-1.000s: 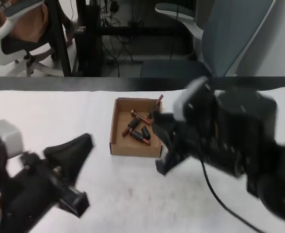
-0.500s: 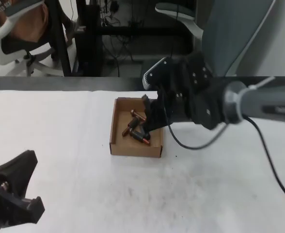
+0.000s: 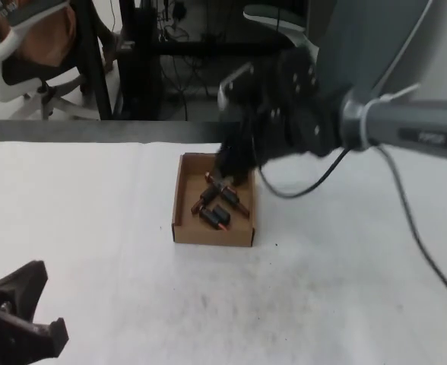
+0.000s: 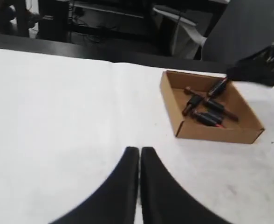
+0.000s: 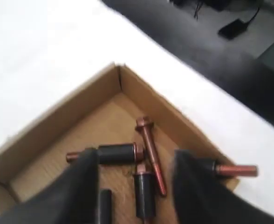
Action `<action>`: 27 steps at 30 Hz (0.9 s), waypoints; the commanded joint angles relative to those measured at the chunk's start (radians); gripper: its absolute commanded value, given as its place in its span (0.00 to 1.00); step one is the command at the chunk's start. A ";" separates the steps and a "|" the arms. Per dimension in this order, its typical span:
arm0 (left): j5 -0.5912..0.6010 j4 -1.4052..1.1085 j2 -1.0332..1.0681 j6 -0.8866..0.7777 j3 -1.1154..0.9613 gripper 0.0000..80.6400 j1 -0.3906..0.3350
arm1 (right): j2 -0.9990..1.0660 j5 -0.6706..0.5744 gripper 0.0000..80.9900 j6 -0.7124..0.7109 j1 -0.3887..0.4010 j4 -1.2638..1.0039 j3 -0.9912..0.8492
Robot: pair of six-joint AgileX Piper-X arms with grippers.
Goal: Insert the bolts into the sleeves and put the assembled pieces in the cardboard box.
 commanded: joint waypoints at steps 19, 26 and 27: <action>0.202 -0.127 0.045 0.093 -0.002 0.02 0.293 | -1.251 0.179 0.01 -0.115 -0.112 0.159 0.333; 0.315 -0.119 0.045 0.076 0.007 0.02 0.290 | -1.581 0.257 0.01 -0.045 -0.112 0.194 0.749; 0.337 -0.123 0.045 0.071 0.007 0.02 0.290 | -1.612 0.275 0.01 -0.018 -0.112 0.185 0.816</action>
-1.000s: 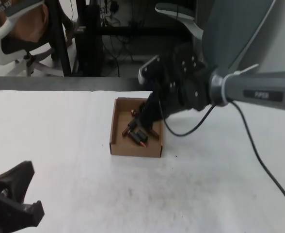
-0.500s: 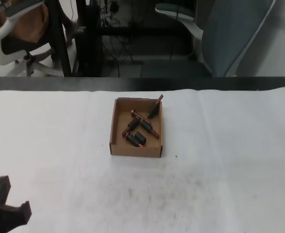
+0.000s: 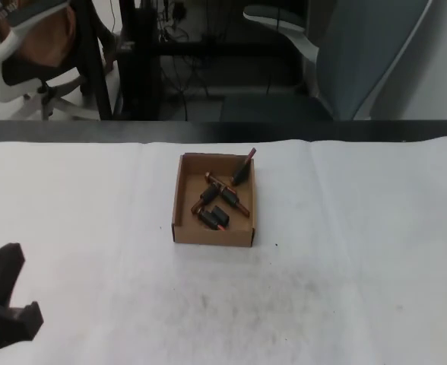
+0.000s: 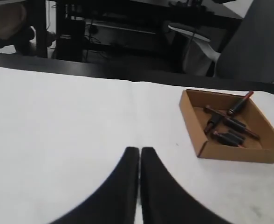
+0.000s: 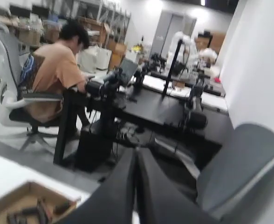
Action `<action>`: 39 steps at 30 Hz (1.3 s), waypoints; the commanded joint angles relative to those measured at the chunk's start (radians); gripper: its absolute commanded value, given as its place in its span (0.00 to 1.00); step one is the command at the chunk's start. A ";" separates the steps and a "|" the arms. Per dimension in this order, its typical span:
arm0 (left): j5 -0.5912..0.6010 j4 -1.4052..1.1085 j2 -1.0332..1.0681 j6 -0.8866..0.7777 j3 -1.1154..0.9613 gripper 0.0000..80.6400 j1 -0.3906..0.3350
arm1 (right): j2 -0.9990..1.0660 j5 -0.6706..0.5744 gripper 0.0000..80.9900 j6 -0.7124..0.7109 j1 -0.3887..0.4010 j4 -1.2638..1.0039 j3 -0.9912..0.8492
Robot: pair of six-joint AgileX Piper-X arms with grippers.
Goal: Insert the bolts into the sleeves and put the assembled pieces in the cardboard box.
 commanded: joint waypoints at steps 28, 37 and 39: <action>-0.140 0.060 -0.024 -0.013 0.134 0.02 -0.213 | -0.081 0.171 0.01 0.419 -0.003 -0.198 0.688; -0.083 0.047 -0.024 -0.013 0.134 0.02 -0.210 | -0.081 0.171 0.01 0.419 -0.003 -0.198 0.688; -0.032 0.047 -0.024 -0.013 0.134 0.02 -0.210 | -0.081 0.171 0.01 0.419 -0.003 -0.198 0.688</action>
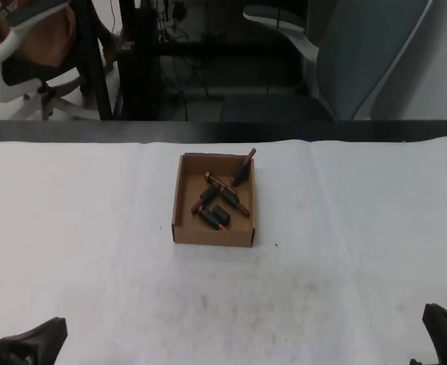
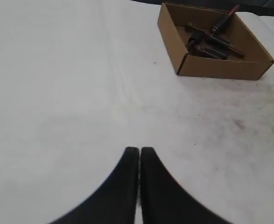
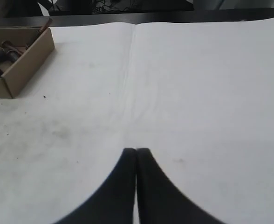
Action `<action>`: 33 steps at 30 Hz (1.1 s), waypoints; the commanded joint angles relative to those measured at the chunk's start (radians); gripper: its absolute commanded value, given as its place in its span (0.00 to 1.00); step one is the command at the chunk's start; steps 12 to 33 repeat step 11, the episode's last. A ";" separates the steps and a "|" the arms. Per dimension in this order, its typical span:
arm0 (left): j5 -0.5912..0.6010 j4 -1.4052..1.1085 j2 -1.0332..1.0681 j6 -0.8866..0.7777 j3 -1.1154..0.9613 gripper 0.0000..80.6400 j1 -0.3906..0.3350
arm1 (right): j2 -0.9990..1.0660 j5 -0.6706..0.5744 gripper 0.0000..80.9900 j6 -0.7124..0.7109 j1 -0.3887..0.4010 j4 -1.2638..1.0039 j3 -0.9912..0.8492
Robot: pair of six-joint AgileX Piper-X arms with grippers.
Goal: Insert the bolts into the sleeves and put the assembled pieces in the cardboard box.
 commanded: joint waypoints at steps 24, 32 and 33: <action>0.121 -0.011 -0.006 0.002 -0.009 0.02 -0.003 | 0.003 0.004 0.01 0.011 -0.003 -0.005 -0.010; 0.121 -0.011 -0.006 0.002 -0.009 0.02 -0.003 | 0.003 0.004 0.01 0.011 -0.003 -0.005 -0.010; 0.121 -0.011 -0.006 0.002 -0.009 0.02 -0.003 | 0.003 0.004 0.01 0.011 -0.003 -0.005 -0.010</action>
